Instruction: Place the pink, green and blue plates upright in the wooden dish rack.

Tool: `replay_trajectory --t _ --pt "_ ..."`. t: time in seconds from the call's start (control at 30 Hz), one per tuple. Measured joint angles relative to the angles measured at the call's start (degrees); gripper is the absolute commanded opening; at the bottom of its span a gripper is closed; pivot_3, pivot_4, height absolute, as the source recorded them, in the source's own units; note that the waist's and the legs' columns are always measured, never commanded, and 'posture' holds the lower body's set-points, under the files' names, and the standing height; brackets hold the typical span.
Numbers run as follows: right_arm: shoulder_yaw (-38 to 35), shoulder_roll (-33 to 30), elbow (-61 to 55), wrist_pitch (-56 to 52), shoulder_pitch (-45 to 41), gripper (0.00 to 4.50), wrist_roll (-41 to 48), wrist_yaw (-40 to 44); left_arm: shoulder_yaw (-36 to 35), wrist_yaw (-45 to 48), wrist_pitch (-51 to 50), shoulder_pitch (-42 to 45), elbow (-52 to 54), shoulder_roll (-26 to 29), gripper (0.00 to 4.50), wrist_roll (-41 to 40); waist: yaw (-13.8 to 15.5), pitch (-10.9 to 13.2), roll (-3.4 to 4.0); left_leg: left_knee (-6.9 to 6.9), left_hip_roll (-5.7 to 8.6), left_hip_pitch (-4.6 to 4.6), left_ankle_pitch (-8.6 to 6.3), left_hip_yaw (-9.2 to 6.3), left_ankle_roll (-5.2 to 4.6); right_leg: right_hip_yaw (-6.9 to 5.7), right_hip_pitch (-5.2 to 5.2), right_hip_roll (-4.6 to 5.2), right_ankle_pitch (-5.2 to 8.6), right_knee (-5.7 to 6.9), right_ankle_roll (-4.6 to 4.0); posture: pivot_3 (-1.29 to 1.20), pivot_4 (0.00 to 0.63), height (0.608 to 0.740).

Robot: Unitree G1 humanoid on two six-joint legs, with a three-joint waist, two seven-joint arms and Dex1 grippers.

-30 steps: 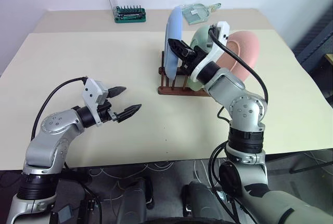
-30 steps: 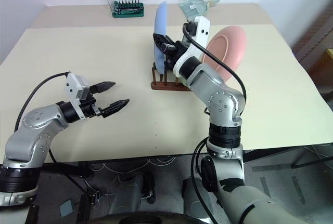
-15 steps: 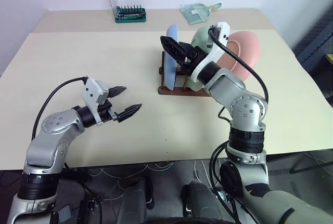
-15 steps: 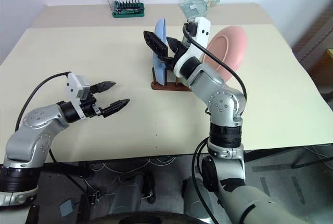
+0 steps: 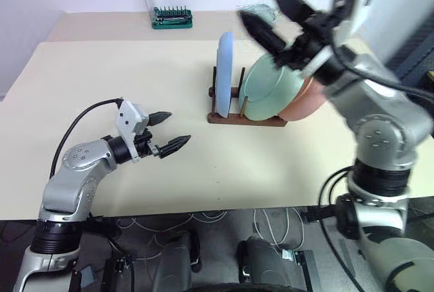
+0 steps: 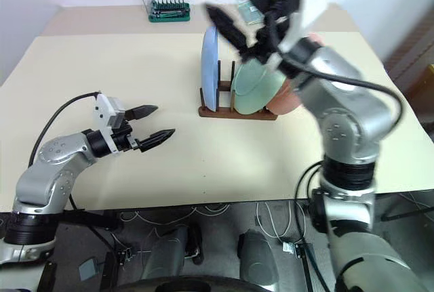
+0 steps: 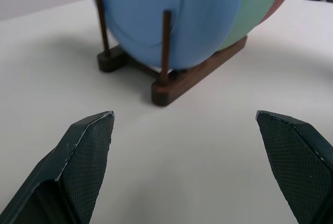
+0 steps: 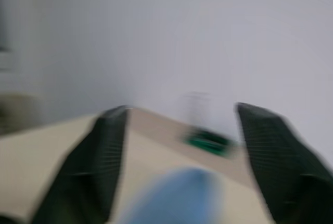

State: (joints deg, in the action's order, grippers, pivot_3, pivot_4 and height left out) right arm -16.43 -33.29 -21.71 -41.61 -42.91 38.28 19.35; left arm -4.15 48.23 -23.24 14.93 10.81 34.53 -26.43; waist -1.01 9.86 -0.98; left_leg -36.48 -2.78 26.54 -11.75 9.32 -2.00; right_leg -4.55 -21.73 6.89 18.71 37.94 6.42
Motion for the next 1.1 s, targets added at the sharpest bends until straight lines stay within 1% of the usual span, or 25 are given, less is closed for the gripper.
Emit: replay_trajectory --t 0.03,0.1,0.13,0.17,0.23,0.37,0.43,0.53,0.67,0.97,1.1 --pt "-2.33 -4.32 0.75 -0.18 2.72 1.62 -1.95 -0.10 0.78 0.46 0.20 0.76 -0.85 -0.33 4.50 0.26 0.38 0.00 0.00 0.00 0.01 -0.01 -0.01 0.00 -0.01 -0.02 0.01 0.00 0.00 -0.04 0.00 0.00 0.150 0.732" --pt "-4.45 -9.18 2.38 -0.58 7.47 0.57 -5.31 -0.03 1.36 1.06 0.65 1.36 -2.25 -0.75 4.50 0.91 0.34 0.01 0.01 0.02 0.00 -0.01 -0.01 0.00 -0.02 -0.03 0.08 0.00 0.00 -0.08 0.00 0.00 0.150 0.732" --pt "-4.41 -12.35 2.77 -0.68 11.24 0.14 -7.45 0.57 1.80 1.47 1.29 1.89 -3.10 -1.20 4.50 1.06 0.31 0.01 0.06 0.03 0.00 -0.02 -0.01 0.02 -0.02 -0.03 0.08 0.00 0.00 -0.08 0.00 0.00 0.150 0.732" --pt "-4.09 -13.58 2.86 -0.86 13.17 0.03 -8.54 1.24 1.98 1.66 1.49 2.12 -3.54 -1.34 4.50 1.19 0.09 0.01 0.07 0.05 -0.04 -0.04 0.00 0.02 -0.01 -0.02 0.07 -0.02 0.00 -0.07 0.00 0.00 0.150 0.732" --pt "-2.06 -17.07 1.44 -0.88 18.12 0.03 -10.31 4.33 2.95 2.00 1.93 3.49 -4.40 -2.01 4.50 1.64 -0.27 0.04 0.21 0.08 -0.07 -0.08 0.03 0.03 0.02 -0.01 0.06 -0.05 0.00 -0.04 0.00 0.00 0.150 0.732" --pt "0.64 -17.90 -4.24 -0.37 21.30 0.03 -10.04 9.22 3.38 2.56 2.69 4.23 -5.08 -2.66 4.50 2.08 -0.90 0.04 0.28 0.07 -0.11 -0.12 0.07 0.02 0.06 -0.02 0.08 -0.06 0.00 0.03 -0.01 0.00 0.150 0.732" --pt "2.43 -19.67 -7.55 -0.49 22.85 0.03 -9.88 11.73 3.40 2.70 2.76 4.25 -5.55 -3.00 4.50 2.16 -0.75 0.04 0.26 0.05 -0.09 -0.11 0.05 0.00 0.04 -0.02 0.10 -0.05 0.00 0.01 0.00 0.00 0.150 0.732" --pt "6.38 -20.37 -8.96 -0.98 23.88 0.03 -11.35 12.72 3.41 2.84 2.87 4.27 -5.79 -3.22 4.50 2.22 -0.50 0.04 0.25 -0.02 -0.09 -0.11 0.04 -0.01 0.02 -0.03 0.13 -0.03 0.00 0.01 0.00 0.00 0.150 0.732" --pt "11.84 -19.90 -7.44 -0.63 22.69 0.03 -15.18 12.59 3.35 2.95 2.93 4.17 -5.68 -3.22 4.50 2.16 -0.04 0.05 0.25 -0.03 -0.09 -0.10 0.03 -0.01 0.01 -0.03 0.11 -0.02 0.00 0.01 -0.01 0.00 0.150 0.732" --pt "17.25 -19.17 -2.17 3.52 21.47 0.03 -22.46 13.15 2.90 4.21 2.41 2.38 -2.19 -3.02 4.50 0.12 0.11 0.05 0.25 -0.06 -0.08 -0.10 0.02 -0.01 0.00 -0.05 0.13 -0.03 0.00 0.00 -0.01 0.00 0.150 0.732" --pt "18.85 -17.11 -0.56 5.44 19.27 0.03 -24.90 13.35 2.87 4.01 2.33 2.05 -1.72 -3.06 4.50 -0.12 -0.06 0.05 0.26 -0.07 -0.10 -0.11 0.03 -0.01 0.01 -0.05 0.13 -0.06 0.00 0.03 -0.01 0.00 0.150 0.732"
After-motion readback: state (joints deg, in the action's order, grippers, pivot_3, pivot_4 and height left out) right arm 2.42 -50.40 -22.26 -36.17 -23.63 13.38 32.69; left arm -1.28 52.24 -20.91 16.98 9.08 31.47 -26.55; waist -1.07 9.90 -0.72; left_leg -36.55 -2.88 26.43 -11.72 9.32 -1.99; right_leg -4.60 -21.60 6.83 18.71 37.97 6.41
